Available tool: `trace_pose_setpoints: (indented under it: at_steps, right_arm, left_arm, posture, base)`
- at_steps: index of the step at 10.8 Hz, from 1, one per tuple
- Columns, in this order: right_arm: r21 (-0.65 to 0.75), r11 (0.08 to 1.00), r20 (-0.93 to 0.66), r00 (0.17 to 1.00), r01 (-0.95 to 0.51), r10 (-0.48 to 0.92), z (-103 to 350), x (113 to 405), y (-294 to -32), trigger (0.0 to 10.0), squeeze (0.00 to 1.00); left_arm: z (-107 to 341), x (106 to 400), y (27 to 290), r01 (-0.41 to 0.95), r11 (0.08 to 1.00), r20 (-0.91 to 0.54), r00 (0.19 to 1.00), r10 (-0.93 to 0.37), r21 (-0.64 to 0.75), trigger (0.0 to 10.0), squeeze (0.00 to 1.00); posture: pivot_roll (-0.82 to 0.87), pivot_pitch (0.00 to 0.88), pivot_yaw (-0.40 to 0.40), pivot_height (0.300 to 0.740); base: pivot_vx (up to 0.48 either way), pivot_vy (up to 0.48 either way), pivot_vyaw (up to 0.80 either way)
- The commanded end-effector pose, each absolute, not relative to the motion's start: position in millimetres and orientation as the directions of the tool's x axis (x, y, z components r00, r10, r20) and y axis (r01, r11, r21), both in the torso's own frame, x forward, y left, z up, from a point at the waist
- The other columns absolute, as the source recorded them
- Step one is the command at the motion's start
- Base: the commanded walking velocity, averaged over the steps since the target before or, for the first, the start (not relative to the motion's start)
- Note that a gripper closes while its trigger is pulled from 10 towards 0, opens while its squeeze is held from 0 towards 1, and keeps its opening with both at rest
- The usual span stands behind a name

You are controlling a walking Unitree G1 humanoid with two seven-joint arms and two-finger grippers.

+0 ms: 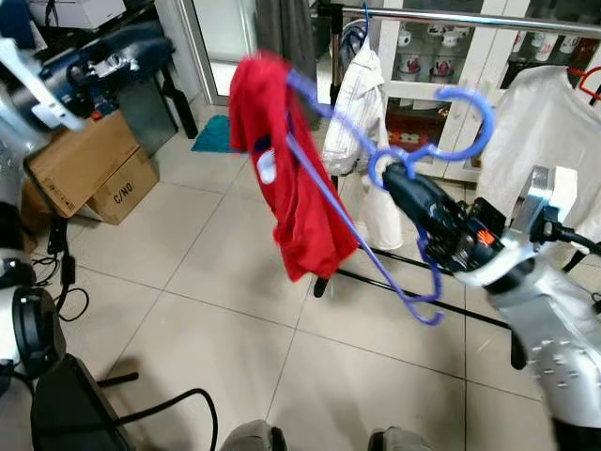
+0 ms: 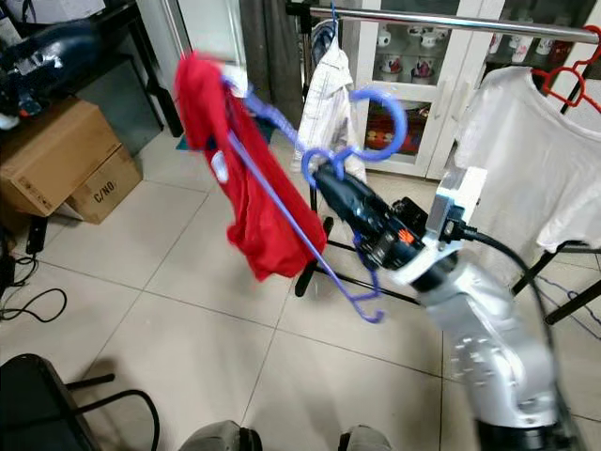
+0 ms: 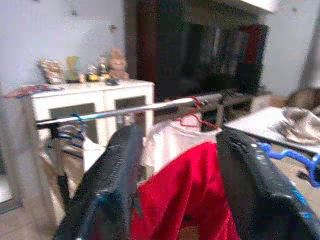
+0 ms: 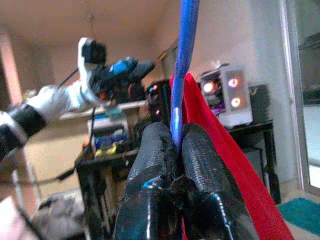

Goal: Hang hanger

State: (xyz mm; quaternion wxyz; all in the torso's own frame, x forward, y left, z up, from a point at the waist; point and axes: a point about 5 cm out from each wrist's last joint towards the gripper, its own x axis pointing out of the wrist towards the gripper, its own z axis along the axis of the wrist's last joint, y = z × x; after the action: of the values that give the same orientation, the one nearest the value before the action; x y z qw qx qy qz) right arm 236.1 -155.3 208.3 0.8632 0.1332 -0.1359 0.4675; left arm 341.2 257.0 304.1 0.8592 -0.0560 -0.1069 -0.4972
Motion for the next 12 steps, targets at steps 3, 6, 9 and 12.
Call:
trace_pose_setpoints:
  at_steps: [3,6,9,12]
  right_arm:
    - [-0.031,0.466,0.225,0.448,-0.884,0.865,220.4,238.6,-170.5,0.0,0.0]
    - [-0.051,0.443,0.191,0.427,-0.895,0.884,222.8,237.6,-172.9,0.0,0.0]
    - [-0.134,0.292,0.029,0.29,-0.947,0.956,230.3,232.0,-176.6,0.0,0.0]
    - [-0.145,0.268,0.013,0.269,-0.952,0.963,228.2,231.3,-172.8,0.0,0.0]
  left_arm:
    - [287.8,330.3,227.4,0.962,0.274,-0.018,0.274,-0.962,-0.009,10.0,0.0]
    - [280.7,325.7,224.5,0.974,0.22,-0.059,0.217,-0.974,-0.051,10.0,0.0]
    - [269.8,320.4,229.4,0.986,0.145,-0.191,0.126,-0.973,-0.085,10.0,0.0]
    - [262.9,323.3,221.3,0.99,0.12,-0.185,0.103,-0.977,-0.08,10.0,0.0]
  posture:
    - [-0.07,0.0,0.098,0.74]
    - [-0.07,0.0,0.098,0.74]
    - [-0.08,0.0,0.078,0.74]
    - [-0.08,0.0,0.084,0.74]
  base:
    - [0.0,0.0,0.0]
    - [0.0,0.0,0.0]
    - [0.0,0.0,0.0]
    - [0.0,0.0,0.0]
